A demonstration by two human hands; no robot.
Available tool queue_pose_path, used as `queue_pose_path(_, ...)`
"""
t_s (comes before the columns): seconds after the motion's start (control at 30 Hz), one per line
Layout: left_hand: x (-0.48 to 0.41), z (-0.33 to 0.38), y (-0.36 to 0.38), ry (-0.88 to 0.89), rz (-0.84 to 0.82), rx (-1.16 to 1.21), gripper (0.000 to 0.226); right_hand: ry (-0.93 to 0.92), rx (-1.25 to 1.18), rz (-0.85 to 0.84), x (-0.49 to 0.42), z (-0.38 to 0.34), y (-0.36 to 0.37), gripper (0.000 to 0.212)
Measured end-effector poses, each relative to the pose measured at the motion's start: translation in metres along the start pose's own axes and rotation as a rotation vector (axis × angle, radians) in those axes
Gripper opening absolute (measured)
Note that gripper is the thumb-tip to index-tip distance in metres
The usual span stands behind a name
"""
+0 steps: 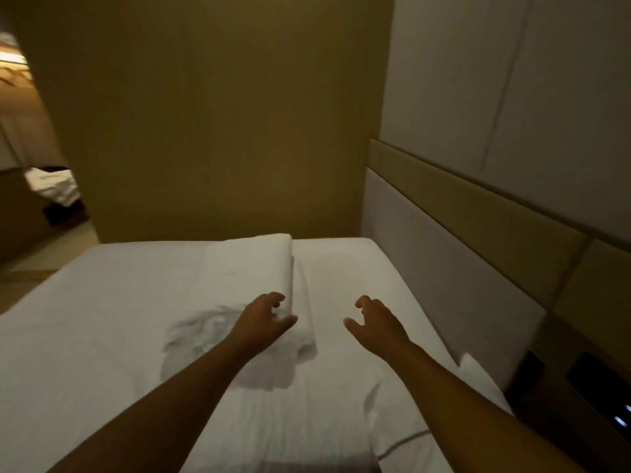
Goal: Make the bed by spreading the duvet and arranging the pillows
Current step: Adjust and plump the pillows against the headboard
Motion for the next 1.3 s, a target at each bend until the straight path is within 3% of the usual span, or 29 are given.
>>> queue_pose_path(0.13, -0.012, -0.053, -0.055, -0.033, -0.036, -0.146, 0.072, -0.125, 0.173, -0.1, -0.038, -0.065, 0.033, 0.055)
queue_pose_path(0.3, -0.028, -0.113, -0.123, 0.004, 0.027, -0.293, 0.061, -0.158, 0.233, -0.161, -0.083, -0.129, 0.073, 0.061)
queue_pose_path(0.6, -0.103, -0.188, -0.167, -0.07, 0.0, -0.403, 0.058, -0.088, 0.179, -0.23, -0.155, -0.153, 0.132, 0.062)
queue_pose_path(0.97, -0.252, -0.225, -0.114, -0.183, -0.094, -0.491, 0.06, 0.017, 0.015, -0.338, -0.291, -0.081, 0.202, 0.059)
queue_pose_path(1.23, -0.326, -0.206, -0.037, -0.106, -0.227, -0.508, 0.062, 0.101, -0.082, -0.38, -0.319, -0.039, 0.242, 0.059)
queue_pose_path(1.3, -0.387, -0.207, 0.011, -0.042, -0.348, -0.547, 0.064, 0.254, -0.157, -0.368, -0.339, 0.004, 0.27, 0.061)
Point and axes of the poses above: each hand's wrist, its own x-axis away from the middle knuckle, its own y-axis out of the palm, z = x × y, the point moved 10 cm from there along -x, towards the middle knuckle, and after that the axes turned 11 degrees about -y, right-handed, at the moved point
